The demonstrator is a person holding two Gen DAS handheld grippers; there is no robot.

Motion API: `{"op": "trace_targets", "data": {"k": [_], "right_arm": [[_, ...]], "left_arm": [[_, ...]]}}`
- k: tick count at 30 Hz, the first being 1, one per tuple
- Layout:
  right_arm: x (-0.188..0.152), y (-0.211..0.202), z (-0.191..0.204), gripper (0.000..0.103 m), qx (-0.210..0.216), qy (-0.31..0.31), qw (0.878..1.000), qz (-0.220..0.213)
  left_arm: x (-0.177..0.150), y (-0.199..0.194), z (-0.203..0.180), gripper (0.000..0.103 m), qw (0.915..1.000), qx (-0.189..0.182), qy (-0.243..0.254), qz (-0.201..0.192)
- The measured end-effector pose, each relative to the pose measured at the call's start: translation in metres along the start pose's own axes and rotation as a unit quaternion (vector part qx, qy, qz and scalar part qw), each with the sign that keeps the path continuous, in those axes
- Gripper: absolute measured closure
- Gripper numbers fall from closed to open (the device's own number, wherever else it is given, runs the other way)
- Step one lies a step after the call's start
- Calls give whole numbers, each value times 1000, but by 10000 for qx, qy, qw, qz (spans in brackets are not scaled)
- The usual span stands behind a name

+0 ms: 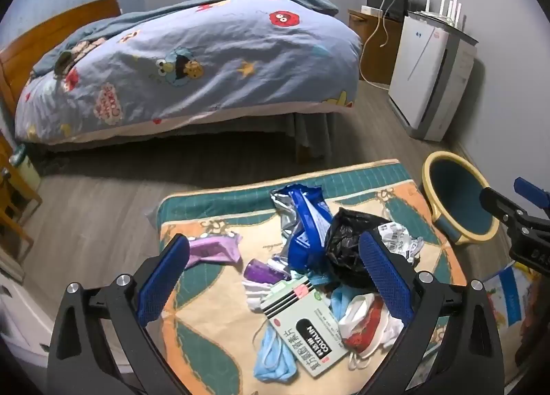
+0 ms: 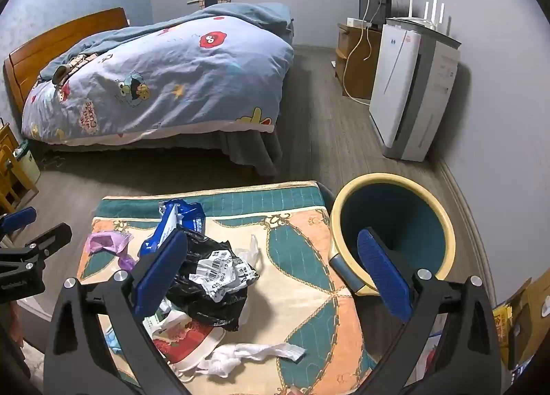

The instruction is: Collect trash

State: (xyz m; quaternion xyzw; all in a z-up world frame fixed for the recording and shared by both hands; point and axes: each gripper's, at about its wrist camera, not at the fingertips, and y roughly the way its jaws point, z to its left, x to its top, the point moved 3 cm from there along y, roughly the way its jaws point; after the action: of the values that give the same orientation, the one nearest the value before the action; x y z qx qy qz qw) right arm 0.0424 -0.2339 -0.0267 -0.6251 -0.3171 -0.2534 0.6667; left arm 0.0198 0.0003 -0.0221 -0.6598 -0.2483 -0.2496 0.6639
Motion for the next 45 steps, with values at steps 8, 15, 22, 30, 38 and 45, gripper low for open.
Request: {"op": "trace_targets", "data": {"k": [8, 15, 22, 30, 38, 45], "right_arm": [[1, 4, 1, 6, -25, -23, 10000, 7], [1, 5, 1, 6, -35, -34, 10000, -8], [2, 3, 2, 6, -59, -51, 10000, -5], [1, 6, 1, 6, -63, -40, 10000, -5], [2, 5, 1, 6, -65, -37, 10000, 4], [2, 7, 1, 6, -63, -31, 10000, 16]], "left_arm": [[-3, 1, -3, 5, 10000, 2, 11, -29], [1, 1, 1, 5, 10000, -2, 25, -39], [0, 1, 0, 5, 10000, 10, 34, -45], [2, 1, -2, 5, 10000, 27, 56, -43], [2, 0, -2, 5, 10000, 31, 68, -51], [2, 0, -3, 5, 10000, 41, 76, -47]]}}
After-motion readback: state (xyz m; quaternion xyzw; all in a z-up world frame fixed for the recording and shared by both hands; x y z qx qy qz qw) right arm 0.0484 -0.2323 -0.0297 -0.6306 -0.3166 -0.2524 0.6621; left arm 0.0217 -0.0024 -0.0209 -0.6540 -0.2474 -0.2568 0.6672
